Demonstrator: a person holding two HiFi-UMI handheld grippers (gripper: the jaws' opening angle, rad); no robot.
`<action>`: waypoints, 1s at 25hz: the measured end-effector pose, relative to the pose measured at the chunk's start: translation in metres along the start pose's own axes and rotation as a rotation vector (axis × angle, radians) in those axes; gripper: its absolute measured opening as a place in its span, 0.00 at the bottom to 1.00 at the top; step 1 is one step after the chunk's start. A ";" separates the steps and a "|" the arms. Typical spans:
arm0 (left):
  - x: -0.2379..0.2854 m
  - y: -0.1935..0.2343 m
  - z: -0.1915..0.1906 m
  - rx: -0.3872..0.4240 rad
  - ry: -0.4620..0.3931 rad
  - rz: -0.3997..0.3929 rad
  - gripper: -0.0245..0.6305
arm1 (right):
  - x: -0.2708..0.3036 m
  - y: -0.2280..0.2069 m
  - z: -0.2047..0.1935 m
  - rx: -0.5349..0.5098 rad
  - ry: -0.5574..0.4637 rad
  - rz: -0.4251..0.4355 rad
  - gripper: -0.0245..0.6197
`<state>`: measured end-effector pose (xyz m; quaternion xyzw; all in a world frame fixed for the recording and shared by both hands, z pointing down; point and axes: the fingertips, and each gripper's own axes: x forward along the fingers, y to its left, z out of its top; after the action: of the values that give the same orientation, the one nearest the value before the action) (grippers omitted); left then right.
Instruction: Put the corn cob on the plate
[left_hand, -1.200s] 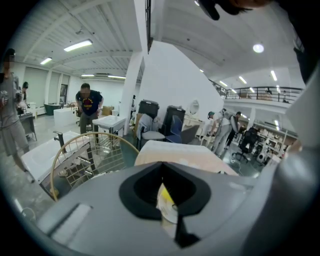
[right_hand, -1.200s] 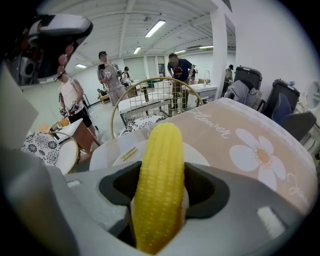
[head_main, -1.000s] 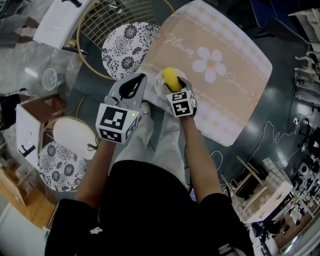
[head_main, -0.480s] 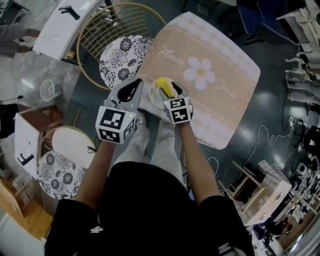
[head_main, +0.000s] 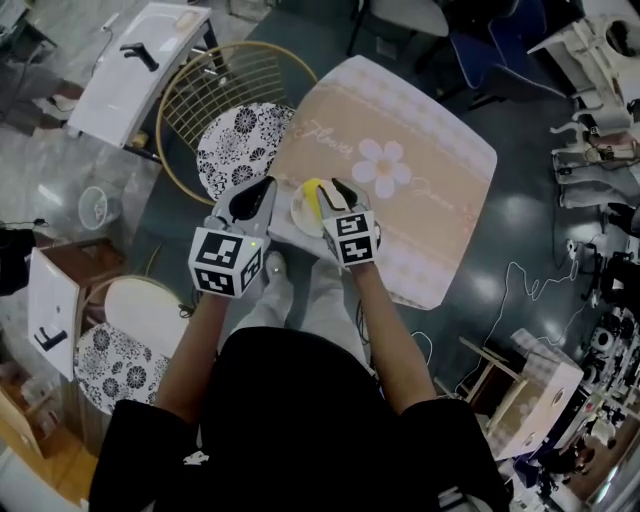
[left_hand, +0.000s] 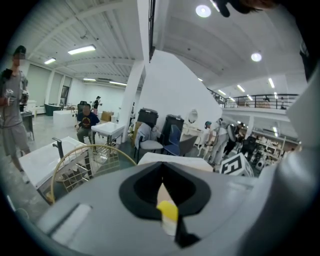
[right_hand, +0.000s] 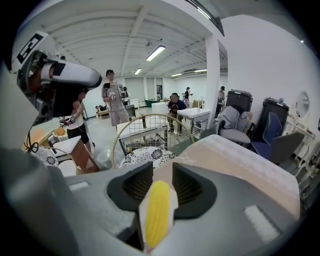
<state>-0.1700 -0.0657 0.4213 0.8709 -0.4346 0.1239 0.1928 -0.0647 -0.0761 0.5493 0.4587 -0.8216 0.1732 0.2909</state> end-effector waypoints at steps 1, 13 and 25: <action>0.000 0.000 0.002 0.003 -0.005 -0.001 0.04 | -0.004 0.001 0.006 -0.006 -0.014 -0.005 0.21; -0.015 -0.014 0.022 0.046 -0.056 -0.016 0.04 | -0.066 0.009 0.074 -0.057 -0.221 -0.047 0.10; -0.038 -0.033 0.059 0.141 -0.151 -0.061 0.04 | -0.125 0.029 0.137 -0.092 -0.423 -0.084 0.04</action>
<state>-0.1628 -0.0466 0.3465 0.9020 -0.4115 0.0822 0.1015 -0.0821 -0.0547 0.3632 0.5051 -0.8514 0.0232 0.1396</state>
